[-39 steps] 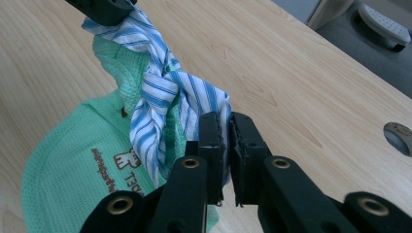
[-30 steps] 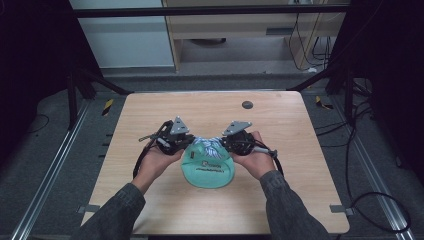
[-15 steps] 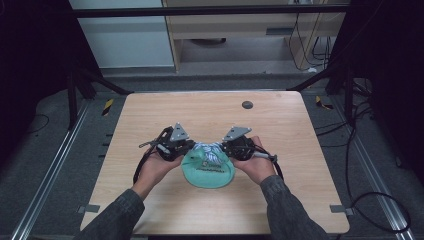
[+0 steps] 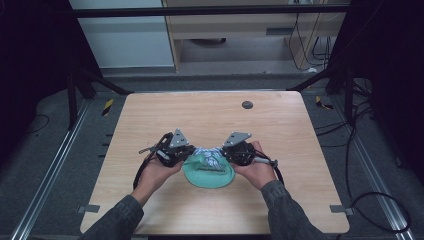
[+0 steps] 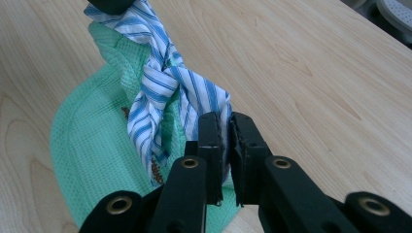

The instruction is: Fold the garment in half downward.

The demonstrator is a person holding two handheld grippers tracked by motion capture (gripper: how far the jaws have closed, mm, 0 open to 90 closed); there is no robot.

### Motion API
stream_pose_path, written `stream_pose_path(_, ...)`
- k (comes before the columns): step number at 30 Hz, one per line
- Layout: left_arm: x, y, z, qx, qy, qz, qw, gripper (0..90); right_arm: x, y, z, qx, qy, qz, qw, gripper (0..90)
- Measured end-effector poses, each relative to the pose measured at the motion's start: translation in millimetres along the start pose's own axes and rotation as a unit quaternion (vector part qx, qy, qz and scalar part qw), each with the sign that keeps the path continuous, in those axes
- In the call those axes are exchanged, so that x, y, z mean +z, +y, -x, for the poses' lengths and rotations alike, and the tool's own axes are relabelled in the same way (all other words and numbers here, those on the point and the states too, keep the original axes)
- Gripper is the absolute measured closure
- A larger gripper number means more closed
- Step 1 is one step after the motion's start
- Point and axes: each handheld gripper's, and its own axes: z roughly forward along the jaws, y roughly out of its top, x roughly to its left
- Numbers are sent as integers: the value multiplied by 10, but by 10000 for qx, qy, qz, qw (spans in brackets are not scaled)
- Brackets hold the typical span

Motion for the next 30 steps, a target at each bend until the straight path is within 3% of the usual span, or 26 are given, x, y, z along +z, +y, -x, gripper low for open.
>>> stream_pose_path(30,51,-281,170,-37,-147,-2,9999,861,-15,-162,-167,-146,69,-131,9998,837)
